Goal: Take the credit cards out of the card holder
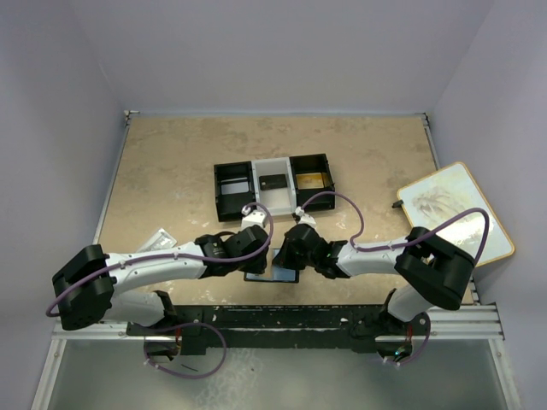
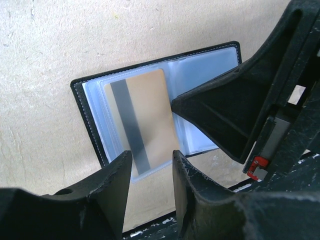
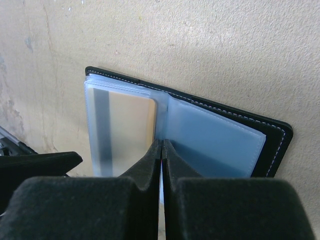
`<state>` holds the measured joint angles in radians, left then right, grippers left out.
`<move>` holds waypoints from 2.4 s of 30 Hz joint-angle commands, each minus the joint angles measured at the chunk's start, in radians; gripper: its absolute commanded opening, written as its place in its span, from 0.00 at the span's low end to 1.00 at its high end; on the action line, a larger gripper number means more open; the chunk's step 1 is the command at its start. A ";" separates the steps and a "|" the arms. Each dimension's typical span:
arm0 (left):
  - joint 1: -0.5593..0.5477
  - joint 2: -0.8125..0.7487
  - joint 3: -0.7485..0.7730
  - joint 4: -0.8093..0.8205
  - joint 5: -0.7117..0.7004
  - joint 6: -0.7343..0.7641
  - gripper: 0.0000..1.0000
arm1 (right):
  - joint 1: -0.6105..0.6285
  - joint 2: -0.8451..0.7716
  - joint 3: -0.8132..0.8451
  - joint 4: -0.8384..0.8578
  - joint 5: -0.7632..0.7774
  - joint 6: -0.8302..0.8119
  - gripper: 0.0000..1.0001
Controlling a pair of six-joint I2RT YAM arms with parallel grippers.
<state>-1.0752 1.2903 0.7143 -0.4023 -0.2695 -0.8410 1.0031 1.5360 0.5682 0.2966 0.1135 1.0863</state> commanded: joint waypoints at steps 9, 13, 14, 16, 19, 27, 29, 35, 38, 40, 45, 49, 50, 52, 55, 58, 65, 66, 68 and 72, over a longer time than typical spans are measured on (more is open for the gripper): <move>-0.008 -0.007 -0.005 0.011 -0.118 -0.033 0.42 | 0.004 0.048 -0.018 -0.119 0.049 -0.028 0.02; -0.008 0.010 -0.026 0.076 -0.082 -0.036 0.42 | 0.005 0.050 -0.015 -0.118 0.052 -0.029 0.02; -0.007 0.012 -0.032 0.090 -0.077 -0.037 0.42 | 0.004 0.049 -0.016 -0.119 0.053 -0.028 0.02; -0.008 0.028 -0.035 0.094 -0.077 -0.040 0.42 | 0.004 0.046 -0.017 -0.122 0.055 -0.028 0.02; -0.007 0.054 -0.028 0.079 -0.084 -0.042 0.41 | 0.003 0.040 -0.020 -0.122 0.058 -0.027 0.03; -0.008 0.032 -0.034 0.107 -0.059 -0.039 0.37 | 0.005 0.048 -0.019 -0.119 0.058 -0.028 0.03; -0.009 0.031 -0.023 0.089 -0.069 -0.039 0.37 | 0.003 0.051 -0.018 -0.116 0.057 -0.031 0.03; -0.019 0.038 0.005 0.035 -0.111 -0.038 0.40 | 0.005 0.058 -0.014 -0.114 0.055 -0.032 0.03; -0.027 0.041 0.015 0.027 -0.124 -0.037 0.40 | 0.004 0.059 -0.014 -0.113 0.054 -0.032 0.03; -0.035 0.046 0.023 0.022 -0.131 -0.039 0.40 | 0.005 0.062 -0.014 -0.112 0.053 -0.032 0.03; -0.041 0.051 0.024 0.040 -0.117 -0.036 0.37 | 0.004 0.066 -0.008 -0.117 0.052 -0.032 0.03; -0.043 0.063 0.018 0.042 -0.114 -0.036 0.35 | 0.004 0.067 -0.008 -0.115 0.052 -0.032 0.03; -0.043 0.068 0.017 0.041 -0.114 -0.036 0.35 | 0.005 0.067 -0.008 -0.115 0.052 -0.032 0.03; -0.044 0.072 0.017 0.043 -0.113 -0.037 0.35 | 0.004 0.066 -0.008 -0.117 0.052 -0.033 0.03; -0.046 0.059 0.017 0.050 -0.112 -0.038 0.32 | 0.005 0.065 -0.008 -0.117 0.052 -0.033 0.03; -0.048 0.032 0.019 0.062 -0.113 -0.040 0.31 | 0.004 0.065 -0.010 -0.117 0.054 -0.032 0.03; -0.049 -0.038 0.020 0.080 -0.104 -0.048 0.31 | 0.004 0.069 -0.007 -0.117 0.052 -0.033 0.03; -0.050 -0.041 0.020 0.080 -0.102 -0.050 0.31 | 0.004 0.070 -0.007 -0.117 0.052 -0.035 0.03; -0.050 -0.039 0.018 0.080 -0.100 -0.049 0.31 | 0.004 0.072 -0.007 -0.116 0.053 -0.034 0.03; -0.051 -0.029 0.009 0.108 -0.078 -0.047 0.30 | 0.004 0.068 -0.008 -0.116 0.054 -0.033 0.03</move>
<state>-1.1202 1.2678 0.7013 -0.3592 -0.3698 -0.8768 1.0031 1.5467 0.5766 0.3000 0.1135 1.0817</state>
